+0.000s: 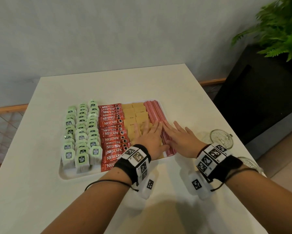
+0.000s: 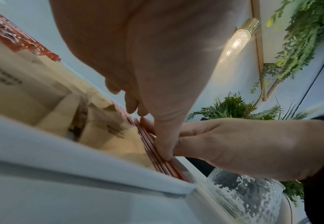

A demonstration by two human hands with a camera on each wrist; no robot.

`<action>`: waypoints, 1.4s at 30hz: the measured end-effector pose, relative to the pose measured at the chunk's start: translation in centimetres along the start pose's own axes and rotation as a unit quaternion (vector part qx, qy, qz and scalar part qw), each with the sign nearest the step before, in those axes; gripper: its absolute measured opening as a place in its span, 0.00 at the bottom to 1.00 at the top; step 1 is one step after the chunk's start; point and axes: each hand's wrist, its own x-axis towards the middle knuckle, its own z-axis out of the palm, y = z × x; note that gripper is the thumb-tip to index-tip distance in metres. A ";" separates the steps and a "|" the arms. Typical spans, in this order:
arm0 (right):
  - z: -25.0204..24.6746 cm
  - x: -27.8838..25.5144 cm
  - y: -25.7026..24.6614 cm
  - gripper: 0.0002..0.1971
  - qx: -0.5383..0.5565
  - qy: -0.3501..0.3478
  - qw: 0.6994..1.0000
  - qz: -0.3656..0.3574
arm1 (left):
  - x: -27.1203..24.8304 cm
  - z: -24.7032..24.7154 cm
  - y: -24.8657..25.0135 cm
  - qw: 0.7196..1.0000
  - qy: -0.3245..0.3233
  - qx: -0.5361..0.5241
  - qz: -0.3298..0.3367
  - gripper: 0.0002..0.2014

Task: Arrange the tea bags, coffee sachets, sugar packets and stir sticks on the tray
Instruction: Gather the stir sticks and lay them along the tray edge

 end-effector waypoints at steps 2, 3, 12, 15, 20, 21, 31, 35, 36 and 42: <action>0.0 -0.2 0.3 0.31 0.021 -0.020 1.000 0.002 | 0.1 0.0 0.1 1.000 -0.011 0.026 0.000 0.46; -0.1 -0.4 0.3 0.31 0.018 -0.027 0.999 0.001 | 0.2 -0.1 0.1 0.999 -0.019 0.044 -0.001 0.46; -0.3 -0.2 0.6 0.33 0.013 -0.062 0.998 -0.013 | 0.2 0.2 0.2 0.997 -0.025 0.073 -0.009 0.48; -0.7 -0.4 0.7 0.34 0.027 -0.041 0.999 -0.010 | 0.3 0.1 0.2 0.996 -0.030 0.080 -0.019 0.50; -0.3 -0.4 0.7 0.34 0.021 -0.073 0.997 0.012 | 0.1 0.1 0.3 0.995 -0.051 0.088 -0.010 0.54; -0.3 -0.4 0.7 0.34 0.017 -0.077 0.997 0.013 | 0.0 0.1 0.3 0.994 -0.052 0.091 -0.012 0.54; -0.9 -0.7 0.0 0.33 -0.084 -0.094 0.992 0.005 | -0.3 0.0 0.3 0.993 -0.048 0.111 -0.018 0.54; -1.4 -0.2 0.1 0.34 -0.078 -0.052 0.996 0.006 | 0.0 0.0 0.4 0.995 -0.039 0.080 -0.035 0.55; -1.4 0.0 0.2 0.34 -0.081 -0.051 0.995 0.007 | 0.0 0.1 0.4 0.995 -0.037 0.080 -0.040 0.55; -1.7 1.3 0.3 0.34 -0.078 -0.069 0.995 0.007 | 0.6 0.1 0.3 0.993 -0.038 0.100 -0.048 0.55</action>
